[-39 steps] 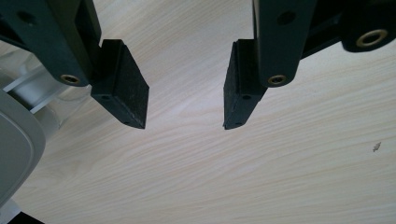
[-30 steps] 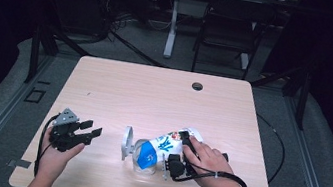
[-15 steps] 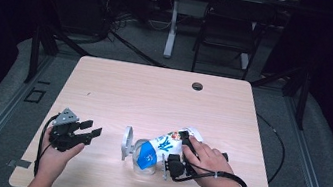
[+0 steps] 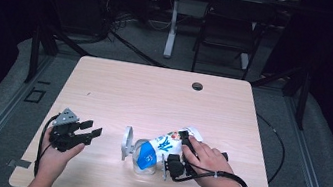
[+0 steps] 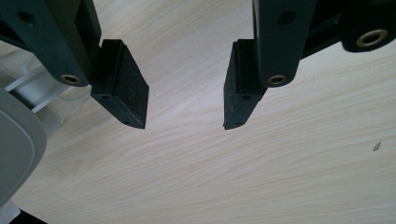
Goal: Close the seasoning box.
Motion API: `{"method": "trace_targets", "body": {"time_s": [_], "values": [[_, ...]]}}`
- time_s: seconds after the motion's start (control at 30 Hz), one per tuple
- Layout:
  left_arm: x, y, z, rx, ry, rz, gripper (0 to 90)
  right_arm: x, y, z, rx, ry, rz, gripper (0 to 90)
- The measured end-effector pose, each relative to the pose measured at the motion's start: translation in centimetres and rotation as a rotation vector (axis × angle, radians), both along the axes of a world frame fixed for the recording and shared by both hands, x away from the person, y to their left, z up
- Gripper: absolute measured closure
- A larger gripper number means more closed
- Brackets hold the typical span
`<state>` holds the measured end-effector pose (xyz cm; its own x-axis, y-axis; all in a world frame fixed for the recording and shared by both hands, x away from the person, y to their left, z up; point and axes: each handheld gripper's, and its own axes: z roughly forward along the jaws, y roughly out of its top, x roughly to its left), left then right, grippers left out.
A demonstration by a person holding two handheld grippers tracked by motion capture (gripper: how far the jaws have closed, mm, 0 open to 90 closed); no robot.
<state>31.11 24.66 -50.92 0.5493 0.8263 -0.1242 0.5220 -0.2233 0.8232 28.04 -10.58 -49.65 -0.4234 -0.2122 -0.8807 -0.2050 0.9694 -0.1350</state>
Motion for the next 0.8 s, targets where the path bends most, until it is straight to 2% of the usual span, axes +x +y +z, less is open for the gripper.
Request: {"method": "trace_targets", "body": {"time_s": [0.37,0.4,0.47,0.5,0.67,0.8], "values": [[0.03,0.0,-0.08,0.001,0.003,0.002,50.7,0.02,0.05,0.03,-0.003,0.002,-0.004,50.6],[0.03,0.0,-0.07,0.001,0.002,0.003,50.7,-0.04,0.12,0.16,-0.022,-0.002,-0.012,50.6],[0.03,0.02,-0.05,-0.001,0.001,0.004,50.5,0.03,0.06,0.05,-0.006,0.001,-0.003,50.6],[0.02,0.02,-0.04,-0.001,0.001,0.005,50.5,-0.03,0.12,0.18,-0.024,-0.005,-0.01,50.6],[0.02,0.05,-0.05,0.0,0.002,0.006,50.5,0.02,0.09,0.08,-0.015,-0.005,-0.003,50.6],[0.02,0.09,-0.01,0.0,0.001,0.006,50.5,-0.06,0.17,0.24,-0.036,-0.013,-0.008,50.6]]}}
